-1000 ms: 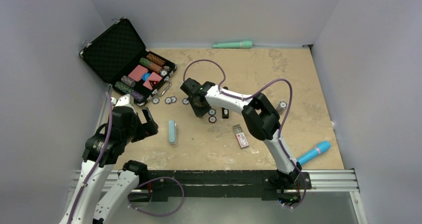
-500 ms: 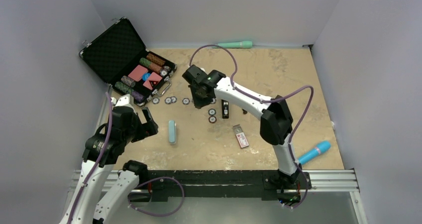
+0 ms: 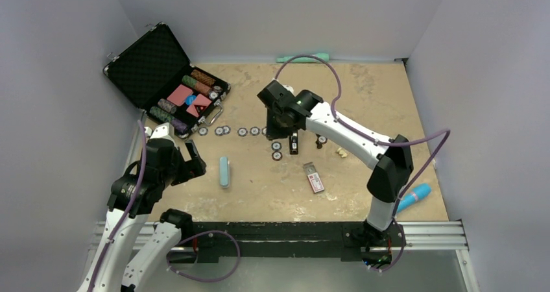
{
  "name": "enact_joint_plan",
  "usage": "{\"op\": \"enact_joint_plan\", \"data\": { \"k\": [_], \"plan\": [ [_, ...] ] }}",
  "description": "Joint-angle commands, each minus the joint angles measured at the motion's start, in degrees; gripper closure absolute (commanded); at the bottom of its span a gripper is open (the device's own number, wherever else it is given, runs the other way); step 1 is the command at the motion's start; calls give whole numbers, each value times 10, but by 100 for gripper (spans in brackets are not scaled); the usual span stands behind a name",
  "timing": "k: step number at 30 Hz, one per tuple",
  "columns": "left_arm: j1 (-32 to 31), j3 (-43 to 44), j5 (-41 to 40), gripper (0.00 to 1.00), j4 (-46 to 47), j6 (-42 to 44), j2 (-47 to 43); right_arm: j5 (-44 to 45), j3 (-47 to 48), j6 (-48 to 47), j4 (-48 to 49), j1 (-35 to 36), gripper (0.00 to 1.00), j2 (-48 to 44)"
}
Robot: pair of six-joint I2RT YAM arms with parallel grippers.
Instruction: Unload the staples from the stapler
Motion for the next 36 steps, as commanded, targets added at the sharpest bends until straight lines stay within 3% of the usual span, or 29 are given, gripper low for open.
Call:
{"op": "enact_joint_plan", "data": {
  "k": [1,16,26,36],
  "plan": [
    [4,-4,1,0,20,9,-1,5,-50,107,-16,-15,100,-55],
    [4,-5,5,0,22,11,-5,-17,-286,339,-36,-91,100,-180],
    [3,-5,8,0,22,11,-5,-42,-371,329,21,-152,100,-184],
    [3,-5,9,0,23,12,-9,-69,-390,313,61,-170,100,-139]
  ]
}}
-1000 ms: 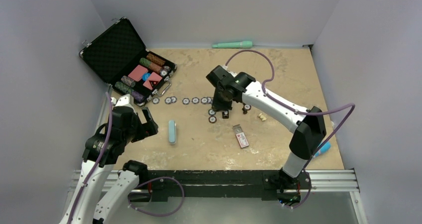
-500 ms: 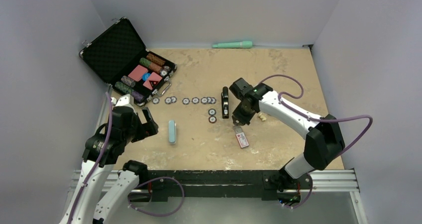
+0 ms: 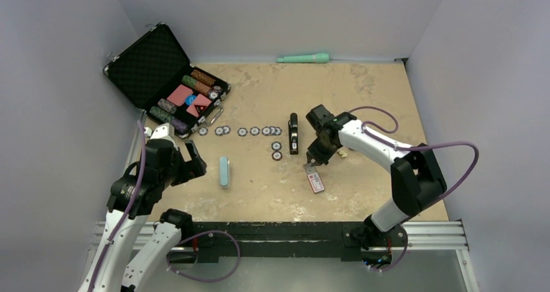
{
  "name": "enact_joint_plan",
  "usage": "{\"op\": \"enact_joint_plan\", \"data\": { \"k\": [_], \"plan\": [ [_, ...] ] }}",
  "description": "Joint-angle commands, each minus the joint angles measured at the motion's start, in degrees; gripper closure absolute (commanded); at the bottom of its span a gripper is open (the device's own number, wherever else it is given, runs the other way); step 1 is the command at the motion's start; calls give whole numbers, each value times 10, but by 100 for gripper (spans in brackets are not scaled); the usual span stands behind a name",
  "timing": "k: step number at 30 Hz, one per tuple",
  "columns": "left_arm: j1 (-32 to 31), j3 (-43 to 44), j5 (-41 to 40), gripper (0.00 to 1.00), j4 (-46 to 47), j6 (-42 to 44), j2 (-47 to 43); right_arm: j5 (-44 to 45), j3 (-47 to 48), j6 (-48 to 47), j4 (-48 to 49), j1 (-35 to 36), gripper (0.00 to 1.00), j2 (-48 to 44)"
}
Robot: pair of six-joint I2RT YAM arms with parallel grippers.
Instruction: Unload the staples from the stapler
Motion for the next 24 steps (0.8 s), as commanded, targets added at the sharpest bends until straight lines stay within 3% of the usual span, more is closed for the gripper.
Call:
{"op": "enact_joint_plan", "data": {
  "k": [1,24],
  "plan": [
    [3,-5,3,0,23,12,-6,-12,-2,-2,23,-8,100,26],
    [3,-5,1,0,22,13,-5,-26,-48,33,33,-12,100,24]
  ]
}}
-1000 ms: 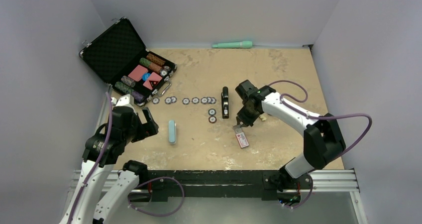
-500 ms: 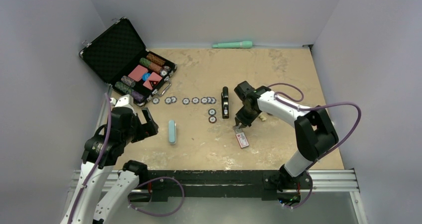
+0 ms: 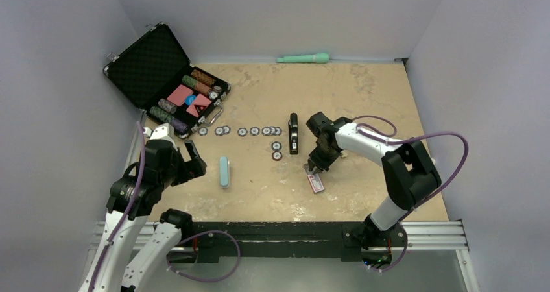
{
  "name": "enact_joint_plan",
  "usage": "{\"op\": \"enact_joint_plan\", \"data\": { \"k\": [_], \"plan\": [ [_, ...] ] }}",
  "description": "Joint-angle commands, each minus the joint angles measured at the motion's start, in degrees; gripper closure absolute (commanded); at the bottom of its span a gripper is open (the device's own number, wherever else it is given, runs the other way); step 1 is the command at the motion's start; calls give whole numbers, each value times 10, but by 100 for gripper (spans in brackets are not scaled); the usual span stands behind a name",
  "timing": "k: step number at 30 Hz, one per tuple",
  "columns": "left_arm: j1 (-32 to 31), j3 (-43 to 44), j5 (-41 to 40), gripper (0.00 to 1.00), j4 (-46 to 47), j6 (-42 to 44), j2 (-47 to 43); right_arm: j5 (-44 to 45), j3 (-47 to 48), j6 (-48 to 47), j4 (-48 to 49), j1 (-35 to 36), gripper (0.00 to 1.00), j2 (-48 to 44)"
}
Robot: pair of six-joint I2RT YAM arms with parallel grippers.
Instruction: Unload the staples from the stapler
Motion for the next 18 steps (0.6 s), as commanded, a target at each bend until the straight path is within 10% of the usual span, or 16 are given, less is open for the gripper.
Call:
{"op": "enact_joint_plan", "data": {
  "k": [1,18],
  "plan": [
    [3,-5,1,0,22,13,0,-7,-15,28,13,-2,100,-25],
    [4,-5,-1,0,22,11,1,10,-3,38,20,-2,100,-31]
  ]
}}
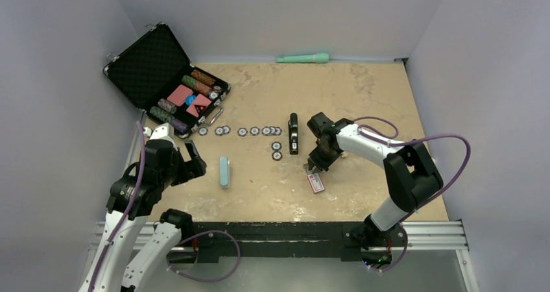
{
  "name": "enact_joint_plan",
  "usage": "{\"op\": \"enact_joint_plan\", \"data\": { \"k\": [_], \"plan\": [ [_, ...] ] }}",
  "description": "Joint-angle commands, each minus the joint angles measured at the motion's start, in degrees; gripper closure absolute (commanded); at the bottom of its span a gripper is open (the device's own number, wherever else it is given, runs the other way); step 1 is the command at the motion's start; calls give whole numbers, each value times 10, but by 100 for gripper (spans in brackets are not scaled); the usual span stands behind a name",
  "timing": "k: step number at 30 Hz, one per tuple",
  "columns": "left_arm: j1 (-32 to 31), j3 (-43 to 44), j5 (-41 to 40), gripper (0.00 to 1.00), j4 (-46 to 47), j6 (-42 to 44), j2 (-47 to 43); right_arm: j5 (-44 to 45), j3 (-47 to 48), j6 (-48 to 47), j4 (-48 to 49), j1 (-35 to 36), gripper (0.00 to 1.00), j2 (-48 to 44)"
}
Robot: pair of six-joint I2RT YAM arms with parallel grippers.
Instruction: Unload the staples from the stapler
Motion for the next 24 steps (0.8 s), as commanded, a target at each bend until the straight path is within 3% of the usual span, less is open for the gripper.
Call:
{"op": "enact_joint_plan", "data": {
  "k": [1,5,18,24],
  "plan": [
    [4,-5,-1,0,21,11,1,8,14,16,1,-3,100,-21],
    [4,-5,-1,0,21,11,1,10,14,10,5,-3,98,-19],
    [4,-5,-1,0,21,11,0,14,26,-11,18,-3,73,-18],
    [6,-5,-2,0,21,11,0,23,20,-13,21,-3,69,-43]
  ]
}}
